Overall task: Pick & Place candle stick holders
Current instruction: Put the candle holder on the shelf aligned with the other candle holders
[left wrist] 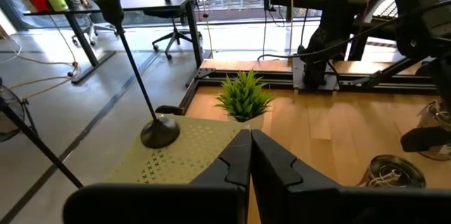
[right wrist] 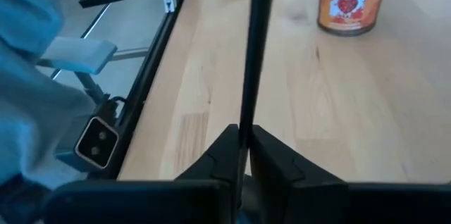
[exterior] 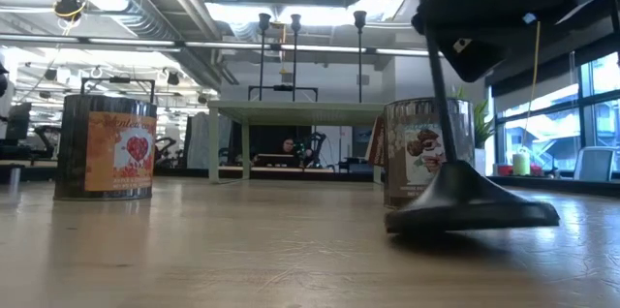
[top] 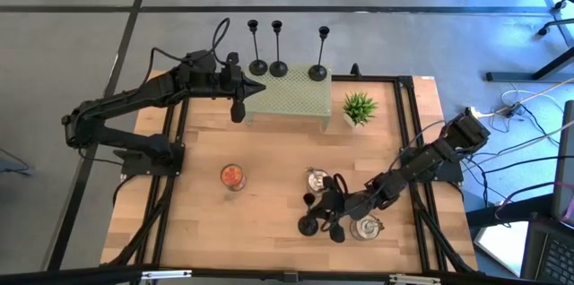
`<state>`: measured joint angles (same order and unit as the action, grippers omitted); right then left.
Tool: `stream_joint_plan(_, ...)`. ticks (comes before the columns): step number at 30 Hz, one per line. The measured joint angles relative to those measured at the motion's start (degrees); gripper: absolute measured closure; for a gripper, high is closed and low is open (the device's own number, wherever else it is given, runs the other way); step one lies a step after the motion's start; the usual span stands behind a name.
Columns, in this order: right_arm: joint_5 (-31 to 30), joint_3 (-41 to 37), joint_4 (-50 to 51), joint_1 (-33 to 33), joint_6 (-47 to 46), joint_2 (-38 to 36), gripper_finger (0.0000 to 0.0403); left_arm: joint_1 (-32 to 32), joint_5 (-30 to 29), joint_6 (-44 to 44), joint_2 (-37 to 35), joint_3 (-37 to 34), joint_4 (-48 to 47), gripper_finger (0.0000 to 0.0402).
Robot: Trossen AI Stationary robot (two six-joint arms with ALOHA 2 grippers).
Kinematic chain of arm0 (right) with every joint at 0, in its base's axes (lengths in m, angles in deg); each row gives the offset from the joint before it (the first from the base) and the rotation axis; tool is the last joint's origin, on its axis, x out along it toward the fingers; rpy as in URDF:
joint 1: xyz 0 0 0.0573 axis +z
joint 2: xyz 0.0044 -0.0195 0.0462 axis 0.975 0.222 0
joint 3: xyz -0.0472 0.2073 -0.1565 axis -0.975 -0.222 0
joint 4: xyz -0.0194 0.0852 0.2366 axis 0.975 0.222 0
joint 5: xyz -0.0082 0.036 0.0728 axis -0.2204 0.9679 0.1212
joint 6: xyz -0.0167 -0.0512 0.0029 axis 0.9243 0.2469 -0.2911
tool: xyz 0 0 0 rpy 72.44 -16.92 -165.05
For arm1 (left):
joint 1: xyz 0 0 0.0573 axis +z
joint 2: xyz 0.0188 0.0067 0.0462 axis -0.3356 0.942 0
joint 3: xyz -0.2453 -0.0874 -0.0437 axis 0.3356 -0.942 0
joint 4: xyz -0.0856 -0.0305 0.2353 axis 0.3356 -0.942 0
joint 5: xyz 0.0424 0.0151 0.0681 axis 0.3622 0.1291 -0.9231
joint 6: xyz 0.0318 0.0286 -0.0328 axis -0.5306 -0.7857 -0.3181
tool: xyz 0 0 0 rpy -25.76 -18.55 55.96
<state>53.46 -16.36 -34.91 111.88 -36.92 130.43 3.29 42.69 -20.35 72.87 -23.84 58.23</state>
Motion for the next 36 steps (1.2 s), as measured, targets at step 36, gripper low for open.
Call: stream_joint_plan(36, -20.96, 31.07, 21.41, -26.5, 15.37, -0.07, 0.0373, 0.02, -0.13, -4.06, -2.34, 0.0, -3.2, 0.0396)
